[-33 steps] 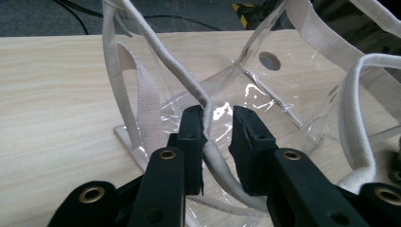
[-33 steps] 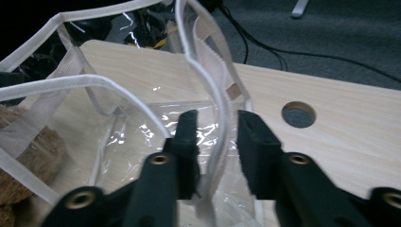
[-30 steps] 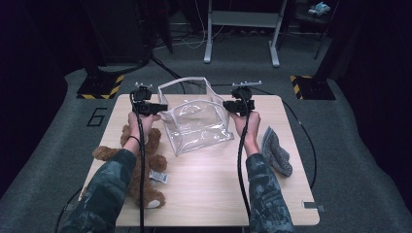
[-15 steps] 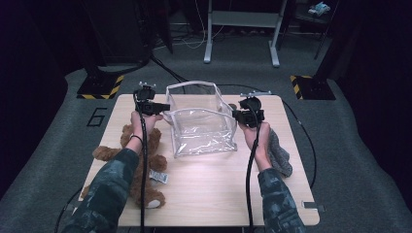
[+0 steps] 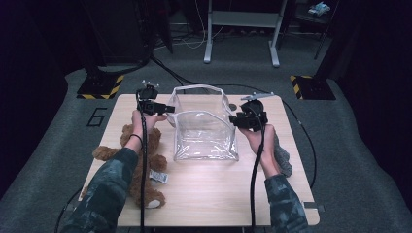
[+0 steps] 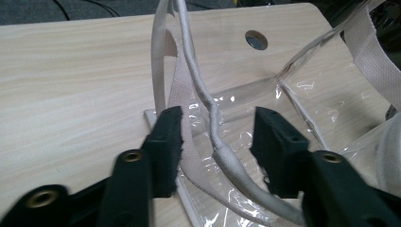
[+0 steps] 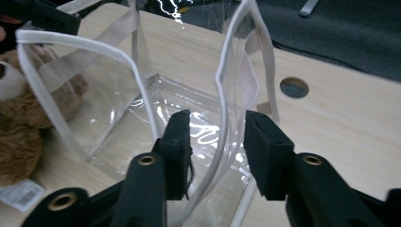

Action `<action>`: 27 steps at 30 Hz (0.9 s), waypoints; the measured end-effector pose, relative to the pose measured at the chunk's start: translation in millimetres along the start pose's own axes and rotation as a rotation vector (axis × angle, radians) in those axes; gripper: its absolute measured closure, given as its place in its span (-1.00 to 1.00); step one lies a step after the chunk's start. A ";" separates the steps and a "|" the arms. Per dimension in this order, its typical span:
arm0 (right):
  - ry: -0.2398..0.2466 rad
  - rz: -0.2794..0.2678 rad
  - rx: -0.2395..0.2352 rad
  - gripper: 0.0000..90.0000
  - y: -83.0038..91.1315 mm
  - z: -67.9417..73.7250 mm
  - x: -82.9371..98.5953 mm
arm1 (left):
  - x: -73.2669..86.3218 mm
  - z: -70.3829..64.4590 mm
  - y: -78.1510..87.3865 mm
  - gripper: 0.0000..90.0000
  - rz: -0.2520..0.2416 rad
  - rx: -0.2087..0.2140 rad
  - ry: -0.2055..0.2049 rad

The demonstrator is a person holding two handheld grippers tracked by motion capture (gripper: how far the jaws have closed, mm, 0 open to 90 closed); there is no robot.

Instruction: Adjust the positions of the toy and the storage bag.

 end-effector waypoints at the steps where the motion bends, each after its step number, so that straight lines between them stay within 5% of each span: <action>1: 0.010 0.010 0.007 0.31 -4.7 0.7 -4.2 | 0.4 0.0 -0.5 0.11 0.002 0.000 -0.002; 6: 0.043 0.047 0.024 0.36 -35.6 1.4 -15.5 | 0.8 1.2 -1.3 0.31 -0.003 0.015 0.004; 10: 0.033 0.065 0.039 0.90 -50.4 -0.8 -11.3 | 2.3 -0.9 -1.5 0.66 0.008 0.028 -0.001; 18: -0.035 0.064 0.083 0.96 -29.0 -19.5 -6.6 | 3.2 5.0 10.6 0.83 0.028 0.014 -0.006; 25: -0.033 0.051 0.103 0.96 -16.7 -32.7 0.6 | 7.0 -0.7 22.7 0.82 0.056 0.015 0.007; 27: -0.032 0.053 0.095 0.96 -14.4 -34.3 1.6 | 8.6 -6.1 26.7 0.82 0.064 0.046 0.027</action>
Point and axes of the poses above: each handheld gripper's, and its own axes: y roughly backward along the jaws, x roughly out of its underside, z roughly to its left, the point moved 7 cm from there along -y, roughly forward along the jaws, and after that the axes turned 11 degrees about -z, right-handed, at the moved point
